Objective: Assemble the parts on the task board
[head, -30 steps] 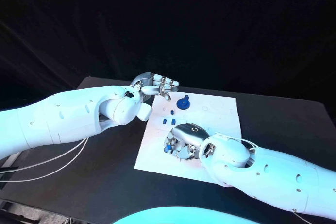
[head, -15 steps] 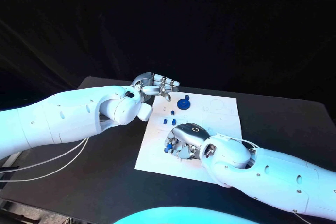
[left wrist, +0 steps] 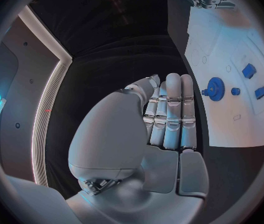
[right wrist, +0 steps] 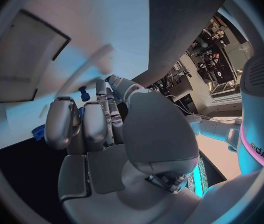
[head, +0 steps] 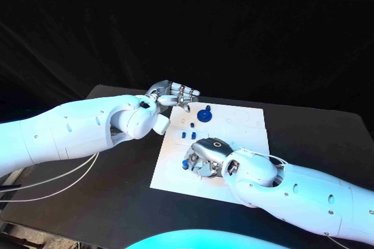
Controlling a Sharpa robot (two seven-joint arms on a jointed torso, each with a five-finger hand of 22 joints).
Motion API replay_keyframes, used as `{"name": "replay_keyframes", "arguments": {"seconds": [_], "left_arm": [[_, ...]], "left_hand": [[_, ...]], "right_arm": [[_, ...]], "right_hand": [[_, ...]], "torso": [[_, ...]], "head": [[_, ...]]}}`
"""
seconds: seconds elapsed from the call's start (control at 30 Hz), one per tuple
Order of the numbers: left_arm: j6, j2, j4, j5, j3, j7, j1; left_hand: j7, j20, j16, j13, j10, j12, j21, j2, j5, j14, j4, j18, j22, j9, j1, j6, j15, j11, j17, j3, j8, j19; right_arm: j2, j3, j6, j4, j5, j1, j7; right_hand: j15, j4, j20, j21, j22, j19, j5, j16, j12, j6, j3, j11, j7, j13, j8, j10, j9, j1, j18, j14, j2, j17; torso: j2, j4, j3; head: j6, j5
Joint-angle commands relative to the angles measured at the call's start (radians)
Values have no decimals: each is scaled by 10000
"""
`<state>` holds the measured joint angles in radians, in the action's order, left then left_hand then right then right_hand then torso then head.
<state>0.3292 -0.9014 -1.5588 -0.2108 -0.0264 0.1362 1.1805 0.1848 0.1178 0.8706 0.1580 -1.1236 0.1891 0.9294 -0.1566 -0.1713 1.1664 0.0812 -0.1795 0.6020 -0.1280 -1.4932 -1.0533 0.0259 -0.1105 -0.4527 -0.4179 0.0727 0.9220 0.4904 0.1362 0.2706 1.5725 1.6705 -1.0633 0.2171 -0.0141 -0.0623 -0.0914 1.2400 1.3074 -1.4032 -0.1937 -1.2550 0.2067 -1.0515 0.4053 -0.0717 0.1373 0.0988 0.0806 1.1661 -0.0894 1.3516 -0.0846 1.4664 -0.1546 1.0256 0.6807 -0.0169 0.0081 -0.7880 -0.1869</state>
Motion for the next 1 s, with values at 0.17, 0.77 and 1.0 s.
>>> {"name": "replay_keyframes", "arguments": {"seconds": [0.17, 0.77, 1.0], "left_arm": [[-168, 21, -25, 6, -6, 10, 12], [-206, 17, 15, 6, 14, 19, 8], [-216, -53, 18, 6, 88, 32, 6]], "left_hand": [[-10, 40, 23, 7, 77, 33, -62, 63, -14, -49, 2, -46, -11, 13, 46, 93, 47, -5, 12, 35, 2, -6], [25, 62, 30, -5, 175, 39, -93, 44, -15, -65, 47, -43, -29, 41, 128, 210, 73, -38, 39, 74, -36, -20], [25, 62, 30, -5, 175, 39, -93, 44, -15, -65, 47, -43, -29, 41, 128, 210, 73, -38, 39, 74, -36, -20]], "right_arm": [[20, 16, 118, 29, 439, 18, 215], [1215, -54, 1690, 1247, -700, -228, -205], [2777, -116, 1592, 2200, -2950, -812, -455]], "right_hand": [[21, -60, -42, -211, 1006, 98, -87, 58, -23, 294, -188, 67, -58, 54, -137, -66, 57, -195, 66, 12, -94, -133], [-36, -184, 27, -187, 1085, 25, -474, 22, 208, 1101, -579, 109, 13, 260, 63, 99, 93, -145, 85, 29, -99, -182], [-40, -354, 13, 202, 1281, -209, -824, -171, 910, 381, -873, 146, 78, 700, 453, 1007, -69, -306, 168, 131, -82, 91]], "torso": [[-17, -17, -6], [-18, -19, 12], [-45, -48, -7]], "head": [[25, 33], [222, 204], [337, 447]]}}
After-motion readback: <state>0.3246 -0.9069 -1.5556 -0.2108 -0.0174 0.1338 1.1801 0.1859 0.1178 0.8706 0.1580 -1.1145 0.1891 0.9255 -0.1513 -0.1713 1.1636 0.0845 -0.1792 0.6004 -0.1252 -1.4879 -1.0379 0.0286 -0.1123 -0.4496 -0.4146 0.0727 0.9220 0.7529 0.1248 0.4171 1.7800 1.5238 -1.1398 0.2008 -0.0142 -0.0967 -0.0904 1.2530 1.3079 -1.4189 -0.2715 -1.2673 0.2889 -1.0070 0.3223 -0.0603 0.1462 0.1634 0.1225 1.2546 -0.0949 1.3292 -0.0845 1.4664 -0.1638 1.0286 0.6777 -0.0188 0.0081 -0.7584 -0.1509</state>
